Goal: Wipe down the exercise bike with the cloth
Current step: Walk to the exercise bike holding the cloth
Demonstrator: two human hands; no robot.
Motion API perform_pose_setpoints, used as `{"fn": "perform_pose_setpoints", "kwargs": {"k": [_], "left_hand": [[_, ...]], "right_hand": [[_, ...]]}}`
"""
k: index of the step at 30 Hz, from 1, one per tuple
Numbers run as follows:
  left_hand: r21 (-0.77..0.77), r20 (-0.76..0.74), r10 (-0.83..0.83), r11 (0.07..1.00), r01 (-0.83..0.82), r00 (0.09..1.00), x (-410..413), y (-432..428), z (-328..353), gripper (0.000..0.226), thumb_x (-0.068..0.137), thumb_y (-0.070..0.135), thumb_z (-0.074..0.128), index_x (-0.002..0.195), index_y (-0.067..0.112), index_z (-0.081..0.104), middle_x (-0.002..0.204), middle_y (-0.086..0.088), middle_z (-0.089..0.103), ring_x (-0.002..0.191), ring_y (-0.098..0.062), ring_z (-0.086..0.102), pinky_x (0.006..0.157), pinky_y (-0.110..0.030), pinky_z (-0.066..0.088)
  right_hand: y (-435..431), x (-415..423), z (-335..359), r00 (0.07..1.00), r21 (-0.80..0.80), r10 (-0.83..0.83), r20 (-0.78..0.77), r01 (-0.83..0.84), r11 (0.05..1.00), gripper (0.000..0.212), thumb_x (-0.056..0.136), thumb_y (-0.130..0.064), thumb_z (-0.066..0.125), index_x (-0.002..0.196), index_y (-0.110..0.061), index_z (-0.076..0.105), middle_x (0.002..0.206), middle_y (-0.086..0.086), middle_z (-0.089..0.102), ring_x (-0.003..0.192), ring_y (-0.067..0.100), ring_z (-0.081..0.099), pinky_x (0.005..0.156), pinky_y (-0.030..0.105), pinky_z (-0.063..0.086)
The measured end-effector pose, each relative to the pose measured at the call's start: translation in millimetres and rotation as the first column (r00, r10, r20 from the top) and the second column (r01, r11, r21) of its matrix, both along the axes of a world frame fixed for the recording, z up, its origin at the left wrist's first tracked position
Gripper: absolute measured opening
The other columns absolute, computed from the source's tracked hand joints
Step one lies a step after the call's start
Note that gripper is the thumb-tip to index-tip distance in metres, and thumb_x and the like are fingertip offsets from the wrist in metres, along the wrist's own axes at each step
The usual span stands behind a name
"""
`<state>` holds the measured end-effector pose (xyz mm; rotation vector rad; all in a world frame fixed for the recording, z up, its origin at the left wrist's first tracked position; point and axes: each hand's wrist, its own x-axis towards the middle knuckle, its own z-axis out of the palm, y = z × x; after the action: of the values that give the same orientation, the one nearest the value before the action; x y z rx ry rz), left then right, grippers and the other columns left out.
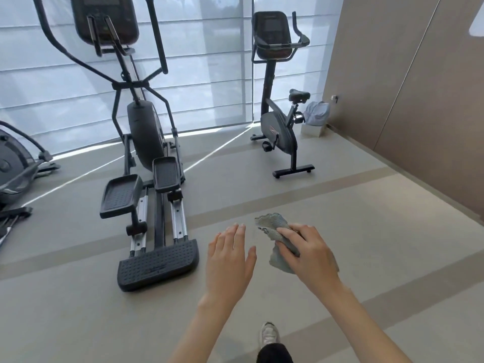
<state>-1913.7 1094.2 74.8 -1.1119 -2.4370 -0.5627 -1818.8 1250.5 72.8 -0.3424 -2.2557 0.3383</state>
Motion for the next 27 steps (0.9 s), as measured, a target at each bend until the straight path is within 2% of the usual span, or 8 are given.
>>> {"fn": "perform_pose_setpoints", "kwargs": {"k": [6, 11, 21, 27], "left_hand": [[0.009, 0.01, 0.025, 1.0, -0.025, 1.0, -124.1, 101.8, 3.3, 0.047, 0.086, 0.026, 0.066, 0.125, 0.002, 0.057, 0.122, -0.012, 0.062, 0.113, -0.028, 0.058, 0.097, -0.045, 0.046], [0.041, -0.011, 0.071, 0.997, -0.071, 0.997, -232.3, 180.5, 14.4, 0.047, 0.082, 0.024, 0.07, 0.121, 0.001, 0.06, 0.119, -0.013, 0.064, 0.107, -0.029, 0.061, 0.093, -0.045, 0.049], [0.026, 0.027, 0.121, 0.992, -0.122, 0.992, -425.1, 294.5, 9.2, 0.046, 0.084, 0.025, 0.069, 0.121, 0.0, 0.06, 0.12, -0.014, 0.063, 0.109, -0.029, 0.061, 0.094, -0.045, 0.048], [0.014, 0.001, 0.109, 0.994, -0.109, 0.994, -573.4, 364.8, 10.9, 0.046, 0.083, 0.025, 0.07, 0.121, 0.001, 0.061, 0.119, -0.013, 0.064, 0.108, -0.028, 0.062, 0.094, -0.043, 0.049]], "right_hand": [[103.7, -126.3, 4.2, 0.999, -0.018, 0.033, 0.019, -0.033, 0.999, 0.027, 0.071, -0.013, 0.08, 0.097, -0.015, 0.071, 0.097, 0.003, 0.066, 0.082, 0.026, 0.062, 0.068, 0.033, 0.054], [186.3, -237.9, 17.8, 0.998, -0.031, 0.064, 0.014, -0.064, 0.998, 0.027, 0.071, -0.013, 0.079, 0.097, -0.015, 0.071, 0.098, 0.004, 0.067, 0.084, 0.027, 0.063, 0.066, 0.034, 0.055], [302.1, -448.1, 11.3, 0.99, -0.059, 0.135, 0.048, -0.132, 0.989, 0.026, 0.074, -0.018, 0.077, 0.1, -0.017, 0.07, 0.101, 0.002, 0.066, 0.09, 0.026, 0.062, 0.066, 0.036, 0.056], [371.7, -593.4, 14.2, 0.993, -0.047, 0.107, 0.058, -0.104, 0.993, 0.027, 0.074, -0.018, 0.077, 0.1, -0.016, 0.071, 0.101, 0.002, 0.066, 0.089, 0.025, 0.062, 0.063, 0.036, 0.056]]}}
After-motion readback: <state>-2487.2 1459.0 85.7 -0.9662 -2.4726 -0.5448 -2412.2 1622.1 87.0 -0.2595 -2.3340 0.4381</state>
